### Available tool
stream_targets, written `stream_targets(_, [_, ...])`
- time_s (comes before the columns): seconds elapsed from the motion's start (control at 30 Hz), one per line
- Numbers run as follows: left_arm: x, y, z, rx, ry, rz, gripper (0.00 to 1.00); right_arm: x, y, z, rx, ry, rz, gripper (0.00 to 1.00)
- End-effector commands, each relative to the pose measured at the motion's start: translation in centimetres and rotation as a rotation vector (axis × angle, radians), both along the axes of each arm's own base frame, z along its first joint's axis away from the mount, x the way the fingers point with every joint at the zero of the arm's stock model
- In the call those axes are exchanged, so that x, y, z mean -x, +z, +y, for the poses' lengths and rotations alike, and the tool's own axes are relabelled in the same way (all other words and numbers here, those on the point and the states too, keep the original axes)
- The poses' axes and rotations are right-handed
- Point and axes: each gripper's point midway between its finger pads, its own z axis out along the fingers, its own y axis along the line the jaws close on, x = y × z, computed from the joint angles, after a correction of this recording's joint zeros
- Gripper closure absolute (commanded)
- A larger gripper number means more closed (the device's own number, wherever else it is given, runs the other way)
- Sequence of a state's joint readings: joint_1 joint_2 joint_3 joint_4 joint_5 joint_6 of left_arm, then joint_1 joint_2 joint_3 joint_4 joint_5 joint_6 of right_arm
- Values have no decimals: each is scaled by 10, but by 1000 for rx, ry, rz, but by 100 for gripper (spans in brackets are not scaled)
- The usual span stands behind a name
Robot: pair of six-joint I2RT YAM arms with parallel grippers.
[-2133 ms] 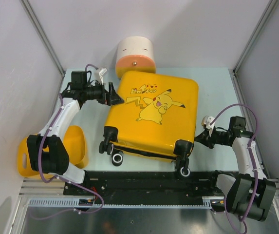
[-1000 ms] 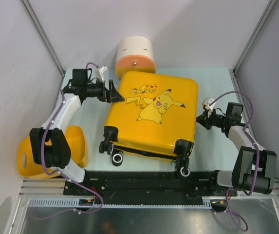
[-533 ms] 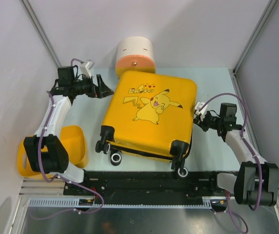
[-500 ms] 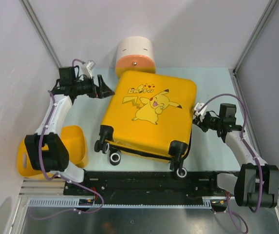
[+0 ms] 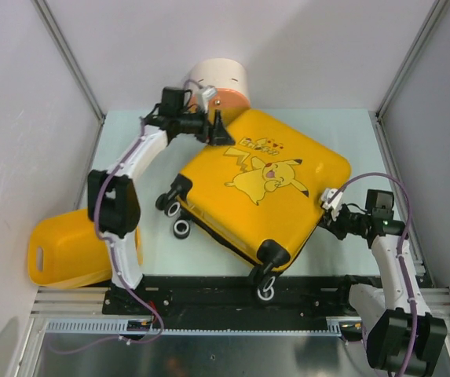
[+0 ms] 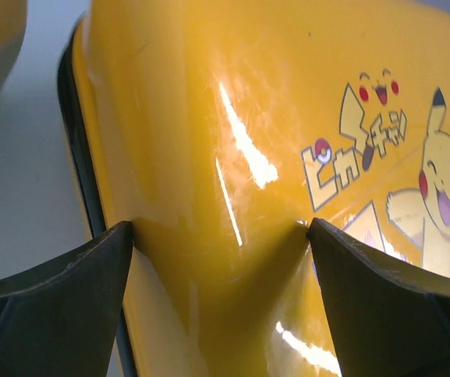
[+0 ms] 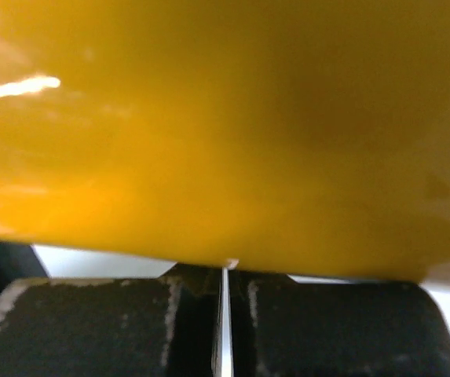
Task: Open, take out, and arrange the luggage
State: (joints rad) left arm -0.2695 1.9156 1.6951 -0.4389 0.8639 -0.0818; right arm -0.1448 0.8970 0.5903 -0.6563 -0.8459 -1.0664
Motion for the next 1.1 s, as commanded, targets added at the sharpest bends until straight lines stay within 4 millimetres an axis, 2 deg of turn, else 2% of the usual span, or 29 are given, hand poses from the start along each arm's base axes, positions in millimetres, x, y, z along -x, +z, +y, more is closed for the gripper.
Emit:
stream_targets(0.0, [49,-32,-105,25,-282,97,19,10,19,16,-114,23,1,100])
stream_targets(0.03, [35,-17,-106,32,-263,44,19,3,23,15,-123,-6,-14,100])
stream_targets(0.07, [18,-12,-96,21,-215,13,16,0,24,13,-125,-36,-10,100])
stream_targets(0.1, [9,1,-88,25,-188,-24,14,-1,26,15,-154,-69,19,100])
stream_targets(0.13, [-3,16,-79,20,-149,-74,11,-4,29,16,-161,-76,8,100])
stream_targets(0.17, [-18,30,-57,13,-85,-113,8,-5,30,17,-168,-82,16,100])
stream_targets(0.2, [-16,62,-43,25,-58,-179,6,-2,31,23,-189,-82,38,100])
stream_targets(0.23, [-16,78,-28,21,-21,-218,5,-4,32,26,-192,-82,34,100])
stream_targets(0.27, [-22,90,-5,1,51,-250,2,-3,30,29,-203,-87,52,100])
stream_targets(0.3, [-2,113,12,4,74,-291,1,-1,30,37,-210,-67,58,100])
stream_targets(0.4, [27,123,49,-34,149,-338,0,0,33,49,-232,-71,56,100])
stream_targets(0.43, [56,116,59,-56,147,-346,0,0,35,55,-247,-69,54,100])
stream_targets(0.47, [73,114,66,-72,146,-359,0,1,36,57,-252,-65,54,100])
stream_targets(0.5, [92,84,70,-107,123,-321,0,3,36,59,-256,-61,49,100])
stream_targets(0.53, [121,93,74,-99,110,-348,0,5,36,61,-260,-60,56,100])
stream_targets(0.57, [138,83,72,-102,84,-323,0,7,36,62,-262,-63,61,100])
stream_targets(0.6, [156,57,71,-124,55,-268,0,9,35,63,-266,-65,68,100])
stream_targets(0.63, [175,45,73,-157,44,-231,0,11,36,64,-270,-62,63,100])
stream_targets(0.67, [199,43,65,-163,-9,-249,0,14,36,67,-289,-72,83,100])
stream_targets(0.7, [215,23,65,-195,-44,-229,0,15,36,68,-298,-76,84,100])
stream_targets(0.73, [232,12,60,-228,-90,-224,0,17,38,75,-309,-51,62,100])
stream_targets(0.77, [243,8,61,-238,-110,-240,0,17,40,78,-319,-53,57,100])
stream_targets(0.8, [253,-7,62,-267,-146,-217,0,14,44,81,-326,-52,25,100])
stream_targets(0.9, [276,-16,55,-260,-223,-188,0,13,41,92,-307,-53,18,100])
stream_targets(1.07, [308,-14,39,-234,-364,-203,0,17,38,102,-305,-43,39,100])
